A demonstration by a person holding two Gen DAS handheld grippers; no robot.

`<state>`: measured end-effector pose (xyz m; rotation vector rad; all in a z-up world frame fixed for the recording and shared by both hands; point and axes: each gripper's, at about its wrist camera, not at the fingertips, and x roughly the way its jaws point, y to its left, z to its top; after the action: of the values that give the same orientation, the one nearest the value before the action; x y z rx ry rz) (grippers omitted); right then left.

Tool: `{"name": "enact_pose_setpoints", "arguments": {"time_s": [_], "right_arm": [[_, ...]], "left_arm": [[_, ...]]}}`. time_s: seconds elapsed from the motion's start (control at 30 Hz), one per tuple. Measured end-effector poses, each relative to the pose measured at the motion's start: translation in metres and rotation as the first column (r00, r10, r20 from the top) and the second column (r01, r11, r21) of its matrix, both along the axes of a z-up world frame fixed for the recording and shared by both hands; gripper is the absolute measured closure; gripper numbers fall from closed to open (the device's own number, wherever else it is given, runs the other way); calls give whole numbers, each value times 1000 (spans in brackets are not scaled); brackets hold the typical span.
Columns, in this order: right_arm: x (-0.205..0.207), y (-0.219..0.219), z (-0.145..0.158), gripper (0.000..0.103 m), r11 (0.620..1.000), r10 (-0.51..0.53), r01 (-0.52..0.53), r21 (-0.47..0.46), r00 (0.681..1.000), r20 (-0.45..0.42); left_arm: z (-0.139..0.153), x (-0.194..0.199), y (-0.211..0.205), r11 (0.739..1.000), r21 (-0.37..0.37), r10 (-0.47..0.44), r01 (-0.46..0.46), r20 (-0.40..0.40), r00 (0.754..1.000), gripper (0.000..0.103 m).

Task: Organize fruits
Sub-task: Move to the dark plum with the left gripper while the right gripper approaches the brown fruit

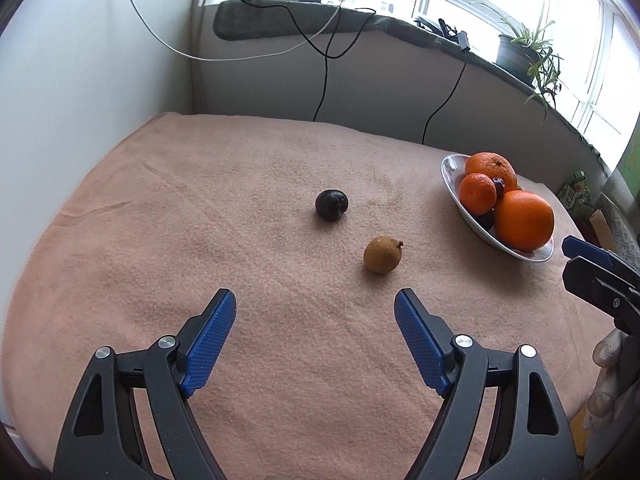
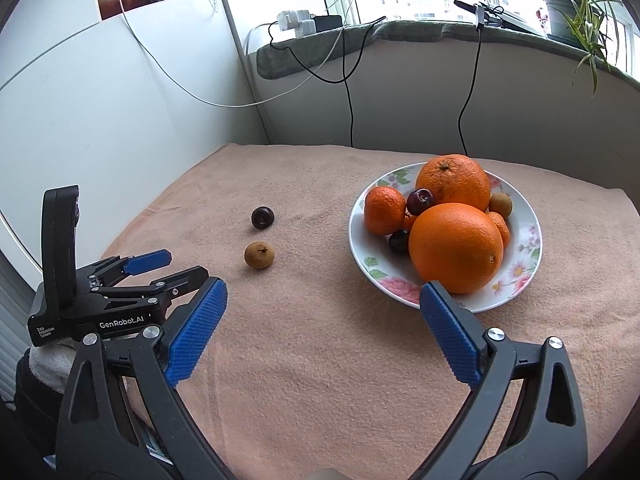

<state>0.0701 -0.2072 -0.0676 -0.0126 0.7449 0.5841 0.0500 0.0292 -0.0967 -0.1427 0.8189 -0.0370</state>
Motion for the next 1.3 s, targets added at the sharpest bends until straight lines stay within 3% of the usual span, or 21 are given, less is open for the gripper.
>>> {"name": "enact_pose_setpoints", "arguments": {"time_s": [0.3,0.53,0.9,1.03,1.13,1.2,1.3], "right_arm": [[11,34,-7,4,994,99,-99,-39,995,-21],[25,60,-16,4,985,159,-162,-61,986,-53],[46,77,-31,6,984,153,-161,-78,984,-89],[51,81,-38,21,980,160,-171,-98,981,-113],[56,84,-43,31,977,171,-185,-107,977,-129],[58,87,-46,41,975,178,-194,-109,974,-139],[60,93,-48,45,971,192,-208,-114,972,-138]], "left_arm": [[0,14,18,1000,3,0,0,4,1000,21],[0,36,23,999,-7,-52,52,-3,999,21],[-7,72,26,995,-35,-96,95,-25,995,22],[-9,81,25,993,-37,-113,111,-28,993,23],[-10,88,24,989,-59,-138,135,-36,990,37],[-10,93,21,986,-65,-158,156,-41,987,37],[-13,99,18,980,-79,-185,180,-56,981,37]]}}
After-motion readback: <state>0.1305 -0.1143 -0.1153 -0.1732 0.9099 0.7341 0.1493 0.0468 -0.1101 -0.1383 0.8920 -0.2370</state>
